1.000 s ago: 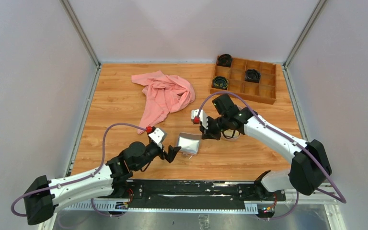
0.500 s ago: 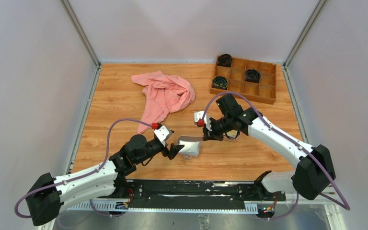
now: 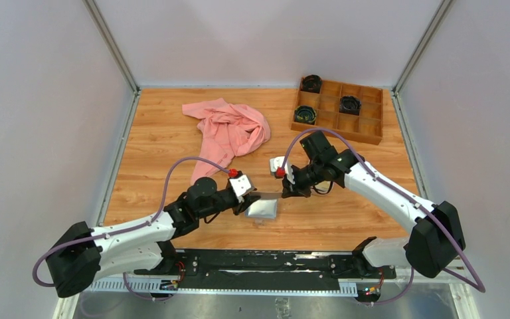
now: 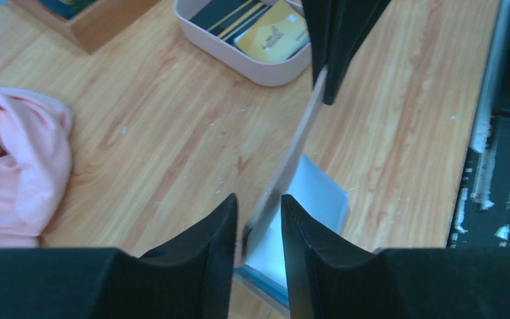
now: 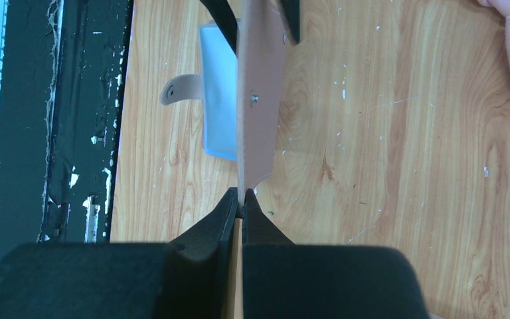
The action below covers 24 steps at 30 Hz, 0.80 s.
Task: Put the credit cards into the card holder
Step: Open the card holder.
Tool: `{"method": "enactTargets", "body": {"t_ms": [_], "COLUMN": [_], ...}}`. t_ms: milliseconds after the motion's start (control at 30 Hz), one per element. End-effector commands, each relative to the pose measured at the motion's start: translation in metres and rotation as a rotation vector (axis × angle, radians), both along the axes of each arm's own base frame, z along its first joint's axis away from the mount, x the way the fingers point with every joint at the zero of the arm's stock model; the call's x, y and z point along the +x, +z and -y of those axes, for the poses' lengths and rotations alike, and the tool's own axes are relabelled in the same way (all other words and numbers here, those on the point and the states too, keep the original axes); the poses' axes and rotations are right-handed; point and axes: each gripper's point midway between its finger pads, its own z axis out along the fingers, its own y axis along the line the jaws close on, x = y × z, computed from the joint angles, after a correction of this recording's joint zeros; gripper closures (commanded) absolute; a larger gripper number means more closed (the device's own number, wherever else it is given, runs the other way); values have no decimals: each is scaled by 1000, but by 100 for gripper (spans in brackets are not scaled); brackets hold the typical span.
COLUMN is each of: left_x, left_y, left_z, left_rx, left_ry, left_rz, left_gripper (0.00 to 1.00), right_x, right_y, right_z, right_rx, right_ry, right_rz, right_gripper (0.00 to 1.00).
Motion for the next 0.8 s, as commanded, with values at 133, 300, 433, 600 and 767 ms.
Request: {"method": "enactTargets", "body": {"t_ms": [133,300,433,600,767], "left_x": [-6,1,1,1,5], "left_y": [12,7,0,-15,-26], "left_z": [18,13,6,-5,-13], "left_rx": [-29,-85,-172,-253,-283], "left_ry": [-96,6,110,242,372], "left_rz": [-2,-102,-244,-406,-441], "left_gripper": [100,100,100,100,100], "right_x": [-3,7,13,19,11], "right_y": [7,4,6,16,24], "right_z": [3,8,13,24,29], "right_rx": [23,4,7,40,86], "right_ry": [8,-40,-80,-121,-96], "right_rz": [-7,-15,-22,-6,-19], "right_gripper": [100,91,55,39,37]}}
